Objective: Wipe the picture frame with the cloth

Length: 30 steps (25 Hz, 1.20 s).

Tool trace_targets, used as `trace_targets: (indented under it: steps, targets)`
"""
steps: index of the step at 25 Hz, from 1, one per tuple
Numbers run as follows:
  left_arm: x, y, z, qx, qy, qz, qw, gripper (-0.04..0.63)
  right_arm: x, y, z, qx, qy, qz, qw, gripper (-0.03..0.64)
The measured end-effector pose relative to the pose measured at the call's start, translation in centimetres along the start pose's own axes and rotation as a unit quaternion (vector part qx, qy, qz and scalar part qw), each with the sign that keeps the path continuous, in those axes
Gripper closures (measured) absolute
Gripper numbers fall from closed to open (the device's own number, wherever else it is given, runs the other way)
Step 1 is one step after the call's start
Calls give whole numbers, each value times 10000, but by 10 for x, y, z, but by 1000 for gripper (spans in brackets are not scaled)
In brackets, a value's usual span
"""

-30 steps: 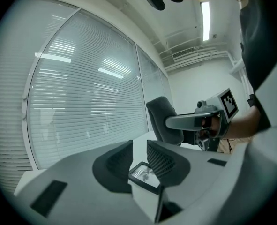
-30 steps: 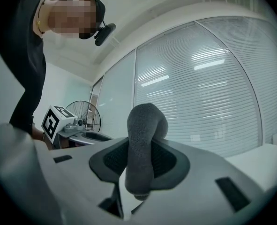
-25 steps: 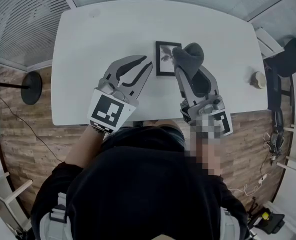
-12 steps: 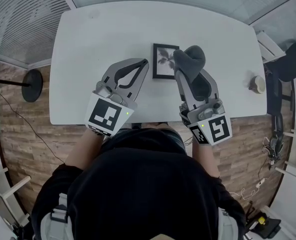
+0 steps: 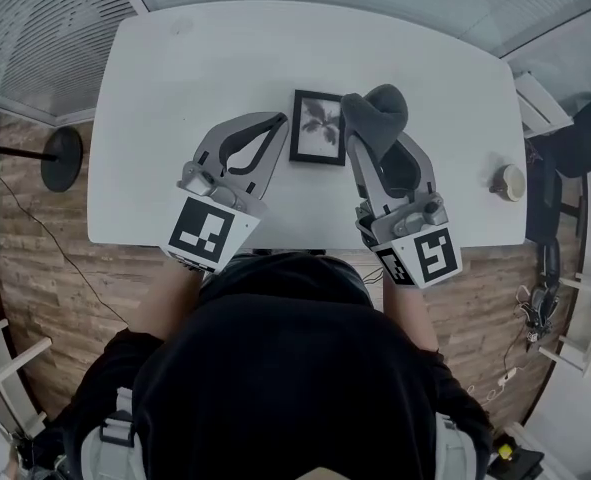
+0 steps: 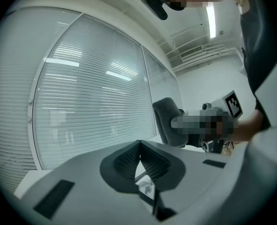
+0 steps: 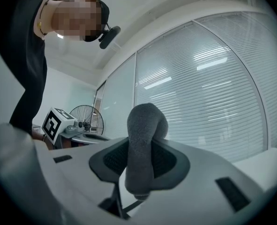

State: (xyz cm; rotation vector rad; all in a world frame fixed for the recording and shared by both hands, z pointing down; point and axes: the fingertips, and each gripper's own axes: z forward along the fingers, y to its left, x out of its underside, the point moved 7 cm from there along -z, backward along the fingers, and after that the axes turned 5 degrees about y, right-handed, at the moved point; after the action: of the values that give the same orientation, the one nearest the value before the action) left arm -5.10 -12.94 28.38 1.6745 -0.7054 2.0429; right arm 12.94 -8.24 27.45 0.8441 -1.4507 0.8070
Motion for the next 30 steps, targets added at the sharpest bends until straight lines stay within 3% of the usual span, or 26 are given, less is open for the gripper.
trace_targets:
  steps: [9, 14, 30]
  targets:
    - [-3, -5, 13, -171, 56, -19, 9998, 583, -9, -14, 5, -228, -239, 243, 9992, 500]
    - [-3, -9, 16, -232, 113, -49, 9997, 583, -2, -25, -1, -194, -60, 13, 9998, 500]
    - [-10, -17, 20, -335, 92, -119, 9993, 583, -5, -34, -3, -319, -56, -44, 9995, 500]
